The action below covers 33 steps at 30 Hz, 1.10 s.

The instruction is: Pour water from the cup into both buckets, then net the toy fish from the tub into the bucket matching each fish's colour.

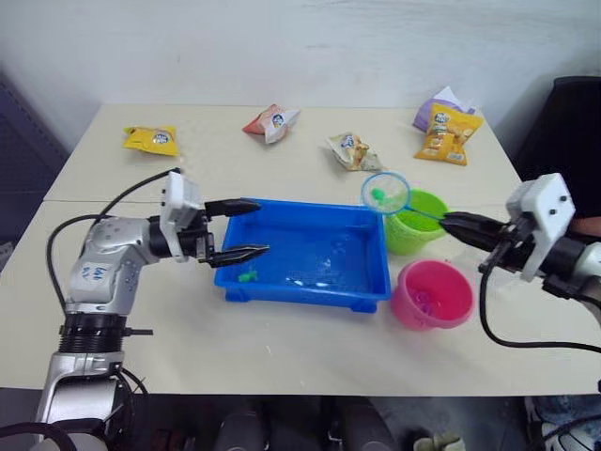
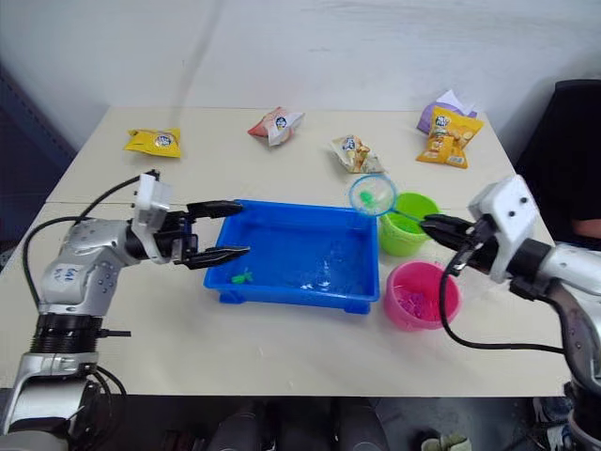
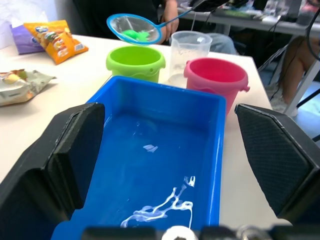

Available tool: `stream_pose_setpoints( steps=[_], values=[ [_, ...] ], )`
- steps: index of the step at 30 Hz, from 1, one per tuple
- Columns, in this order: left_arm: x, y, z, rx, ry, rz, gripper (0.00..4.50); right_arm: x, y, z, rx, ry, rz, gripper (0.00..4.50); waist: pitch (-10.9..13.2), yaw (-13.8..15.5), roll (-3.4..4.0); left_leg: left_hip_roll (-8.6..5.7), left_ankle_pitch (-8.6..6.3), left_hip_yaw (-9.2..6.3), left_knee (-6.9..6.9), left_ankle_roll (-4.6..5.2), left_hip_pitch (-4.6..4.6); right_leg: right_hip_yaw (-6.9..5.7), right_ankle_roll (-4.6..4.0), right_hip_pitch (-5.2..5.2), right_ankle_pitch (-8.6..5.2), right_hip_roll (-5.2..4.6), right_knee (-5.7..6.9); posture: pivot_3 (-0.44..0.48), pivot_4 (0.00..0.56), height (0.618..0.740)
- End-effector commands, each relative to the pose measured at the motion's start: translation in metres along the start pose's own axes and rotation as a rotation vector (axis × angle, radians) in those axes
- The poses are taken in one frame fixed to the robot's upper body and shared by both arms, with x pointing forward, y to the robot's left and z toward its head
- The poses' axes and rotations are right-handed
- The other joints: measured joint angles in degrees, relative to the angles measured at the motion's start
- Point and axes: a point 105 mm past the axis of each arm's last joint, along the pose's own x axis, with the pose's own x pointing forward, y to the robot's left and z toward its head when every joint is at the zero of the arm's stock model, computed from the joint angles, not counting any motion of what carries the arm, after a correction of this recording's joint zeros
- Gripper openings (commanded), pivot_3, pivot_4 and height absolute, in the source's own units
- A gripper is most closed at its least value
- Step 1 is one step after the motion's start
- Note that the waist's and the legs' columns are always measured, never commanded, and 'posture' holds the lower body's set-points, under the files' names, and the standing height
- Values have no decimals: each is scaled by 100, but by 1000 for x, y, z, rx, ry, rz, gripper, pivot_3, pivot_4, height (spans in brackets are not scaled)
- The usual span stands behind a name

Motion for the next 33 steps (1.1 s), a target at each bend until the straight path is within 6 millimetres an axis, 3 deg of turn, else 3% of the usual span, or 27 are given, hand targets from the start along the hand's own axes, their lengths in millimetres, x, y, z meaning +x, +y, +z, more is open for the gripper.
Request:
stream_pose_setpoints(
  steps=[1, 8, 13, 19, 33],
  values=[
    [8, -4, 10, 94, -50, -24, 4478, -12, -24, -5, -152, 15, -113, 0, 0, 4, 0, 0, 0, 2, 0, 0, 0, 1, 2, 1, 1, 0, -4, 0, 150, 740],
    [10, 0, 11, 129, -87, 10, 4478, -7, -34, -32, -472, 117, -170, 0, 0, -24, 1, 3, 5, 16, 0, -9, 12, 14, 4, 1, 2, 7, 2, 0, 150, 740],
    [12, -3, 6, 133, -89, 2, 4478, -1, -40, -33, -747, 76, -250, 0, 1, -13, 1, 3, 8, 21, 0, -15, 16, 18, 4, 2, 2, 6, 3, 0, 150, 740],
    [14, -6, -2, 130, -67, -2, 4478, 0, -37, -47, -1057, 102, -219, 0, 1, -14, 2, 3, 10, 26, 0, -18, 18, 22, 4, 2, 2, 5, 2, 0, 150, 740],
    [18, -8, -5, 111, -68, -1, 4478, -8, -32, -46, -1421, 38, -323, 0, 1, -20, 3, 6, 17, 32, -1, -31, 23, 32, 5, 1, 1, 11, 5, 0, 150, 740]
  ],
)
